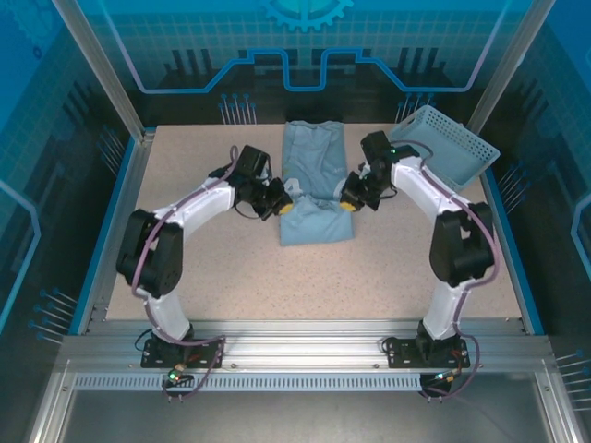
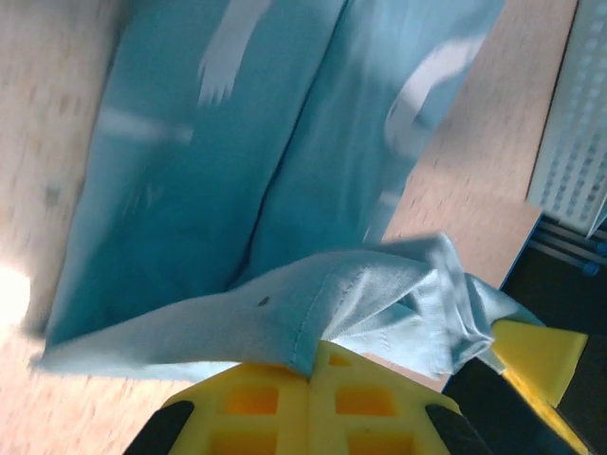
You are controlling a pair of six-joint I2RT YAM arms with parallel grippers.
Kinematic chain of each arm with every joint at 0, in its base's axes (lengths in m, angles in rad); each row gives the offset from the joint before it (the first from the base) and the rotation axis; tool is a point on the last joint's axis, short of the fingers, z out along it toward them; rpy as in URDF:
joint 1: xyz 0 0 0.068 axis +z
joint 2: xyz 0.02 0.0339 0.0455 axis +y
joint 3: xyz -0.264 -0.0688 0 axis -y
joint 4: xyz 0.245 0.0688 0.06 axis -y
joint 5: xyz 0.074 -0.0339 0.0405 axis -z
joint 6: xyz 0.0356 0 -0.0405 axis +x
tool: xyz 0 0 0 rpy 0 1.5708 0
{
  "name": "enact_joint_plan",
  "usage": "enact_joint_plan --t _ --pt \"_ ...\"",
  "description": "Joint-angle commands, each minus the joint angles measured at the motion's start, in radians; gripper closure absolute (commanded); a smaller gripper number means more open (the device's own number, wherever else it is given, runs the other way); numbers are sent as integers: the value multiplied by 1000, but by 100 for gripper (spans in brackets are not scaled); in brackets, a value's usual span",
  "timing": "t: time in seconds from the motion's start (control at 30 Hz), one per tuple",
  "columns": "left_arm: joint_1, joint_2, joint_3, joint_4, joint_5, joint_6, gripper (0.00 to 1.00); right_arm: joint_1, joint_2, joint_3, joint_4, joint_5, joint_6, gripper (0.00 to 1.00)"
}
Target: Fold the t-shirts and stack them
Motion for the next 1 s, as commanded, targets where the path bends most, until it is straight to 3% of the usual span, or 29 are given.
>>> enact_joint_plan --t 0.0,0.1,0.13,0.17,0.2,0.27,0.4,0.47,0.53,0.7,0.83,0.97 --pt "41 136 156 -18 44 36 100 -32 145 156 -76 21 -18 100" --pt "64 273 318 -44 79 60 100 -55 274 299 -90 26 -16 98" --pt "69 319 368 -51 98 67 92 -62 313 340 -91 18 -20 93" --pt "74 352 406 -62 111 71 81 -66 342 372 -88 7 -29 86" --pt "78 373 438 -85 107 80 66 -70 364 407 -94 1 -43 73" --pt "82 366 446 -116 80 103 52 -75 390 458 -119 -13 -82 51" --pt "75 209 294 -161 -28 128 49 -86 266 326 -81 14 -144 33" --pt "56 84 144 -142 -79 112 50 -91 153 187 -40 28 -160 31" --pt "30 -18 -34 -70 -60 39 51 -91 48 31 -3 35 -170 33" --pt "-31 -121 -314 92 -47 -154 45 -82 -113 -300 118 -18 -107 43" --pt "-36 -81 -366 232 -33 -256 42 -75 -119 -411 228 -92 -25 46" --pt "-36 -36 -350 261 -69 -275 43 -76 -68 -441 288 -110 17 48"
